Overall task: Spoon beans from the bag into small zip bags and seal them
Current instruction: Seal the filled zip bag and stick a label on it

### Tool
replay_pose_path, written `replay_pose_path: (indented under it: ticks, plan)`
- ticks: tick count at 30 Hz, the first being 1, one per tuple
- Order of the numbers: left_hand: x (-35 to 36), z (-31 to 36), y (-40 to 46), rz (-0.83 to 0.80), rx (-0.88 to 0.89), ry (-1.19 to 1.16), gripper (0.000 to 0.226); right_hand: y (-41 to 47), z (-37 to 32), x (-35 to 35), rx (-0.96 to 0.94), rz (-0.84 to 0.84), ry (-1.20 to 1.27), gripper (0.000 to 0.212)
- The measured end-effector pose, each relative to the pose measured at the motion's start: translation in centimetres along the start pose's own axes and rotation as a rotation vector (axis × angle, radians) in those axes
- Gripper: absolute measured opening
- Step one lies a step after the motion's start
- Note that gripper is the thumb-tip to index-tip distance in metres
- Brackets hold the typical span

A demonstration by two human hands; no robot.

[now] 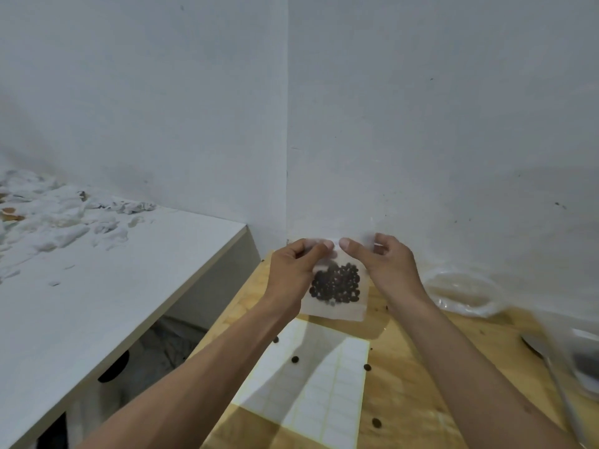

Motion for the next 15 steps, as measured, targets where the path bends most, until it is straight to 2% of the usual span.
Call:
replay_pose_path:
  ticks: [2,4,9,15]
  plan:
    - [0.6,0.1,0.0,-0.01,0.014,-0.01,0.014,0.0,0.1,0.1,0.007,-0.066,0.068,0.038]
    - [1.2,0.2,0.0,-0.026,0.015,-0.015,0.015,-0.1,0.1,-0.1,-0.009,-0.034,0.119,0.029]
    - [2.3,0.2,0.2,-0.009,0.052,0.008,0.015,-0.2,0.1,-1.0,0.01,0.019,0.201,0.025]
    - [4.1,-0.1,-0.2,0.049,0.061,-0.003,0.015,-0.1,0.5,-1.3,-0.026,0.166,0.254,0.013]
Point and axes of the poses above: each hand's wrist, its own y-axis towards the middle knuckle, its own x-axis out of the palm, z = x × y, the point moved 3 cm from there along y, towards the middle knuckle, and after that the axes turned 6 degrees about z, right-handed, at the moved point
